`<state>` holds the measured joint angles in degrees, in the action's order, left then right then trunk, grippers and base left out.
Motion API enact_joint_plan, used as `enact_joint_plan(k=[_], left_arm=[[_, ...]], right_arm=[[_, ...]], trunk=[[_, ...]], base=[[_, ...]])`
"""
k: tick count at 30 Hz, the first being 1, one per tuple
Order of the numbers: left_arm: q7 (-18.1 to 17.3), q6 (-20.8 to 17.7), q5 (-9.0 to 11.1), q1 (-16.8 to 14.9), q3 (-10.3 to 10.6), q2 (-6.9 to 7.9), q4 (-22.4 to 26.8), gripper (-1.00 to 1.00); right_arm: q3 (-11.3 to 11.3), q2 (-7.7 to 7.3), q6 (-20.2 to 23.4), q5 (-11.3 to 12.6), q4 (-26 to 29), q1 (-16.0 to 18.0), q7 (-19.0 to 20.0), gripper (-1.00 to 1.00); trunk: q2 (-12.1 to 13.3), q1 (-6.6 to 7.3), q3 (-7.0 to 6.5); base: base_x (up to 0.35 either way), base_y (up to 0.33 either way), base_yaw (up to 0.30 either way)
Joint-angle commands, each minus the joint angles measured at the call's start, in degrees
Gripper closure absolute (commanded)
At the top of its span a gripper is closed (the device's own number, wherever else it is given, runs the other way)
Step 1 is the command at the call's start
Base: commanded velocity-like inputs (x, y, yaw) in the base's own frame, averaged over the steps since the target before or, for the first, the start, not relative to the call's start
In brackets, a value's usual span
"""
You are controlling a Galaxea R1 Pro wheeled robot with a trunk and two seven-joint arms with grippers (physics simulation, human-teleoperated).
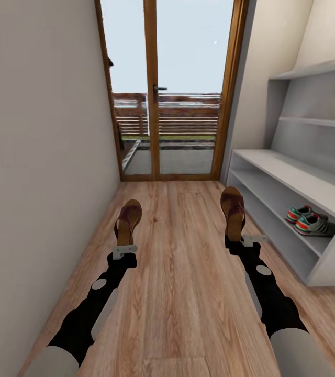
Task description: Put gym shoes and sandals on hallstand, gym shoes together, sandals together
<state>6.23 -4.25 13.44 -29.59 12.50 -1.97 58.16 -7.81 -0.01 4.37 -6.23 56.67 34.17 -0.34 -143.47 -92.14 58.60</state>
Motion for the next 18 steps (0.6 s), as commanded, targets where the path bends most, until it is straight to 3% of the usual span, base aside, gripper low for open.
enact_joint_plan(k=[1,18], left_arm=[[0.36,-0.32,0.3,-0.03,0.16,0.03,0.11,1.0],[0.36,-0.32,0.31,-0.03,0.16,0.03,0.11,1.0]], right_arm=[[-0.01,0.01,0.37,-0.41,0.11,0.02,-0.1,1.0],[-0.01,0.01,0.46,-0.37,0.12,0.02,-0.1,1.0]], trunk=[[-0.02,-0.02,0.06],[-0.02,-0.02,0.06]], base=[[0.348,0.0,0.0],[0.348,0.0,0.0]])
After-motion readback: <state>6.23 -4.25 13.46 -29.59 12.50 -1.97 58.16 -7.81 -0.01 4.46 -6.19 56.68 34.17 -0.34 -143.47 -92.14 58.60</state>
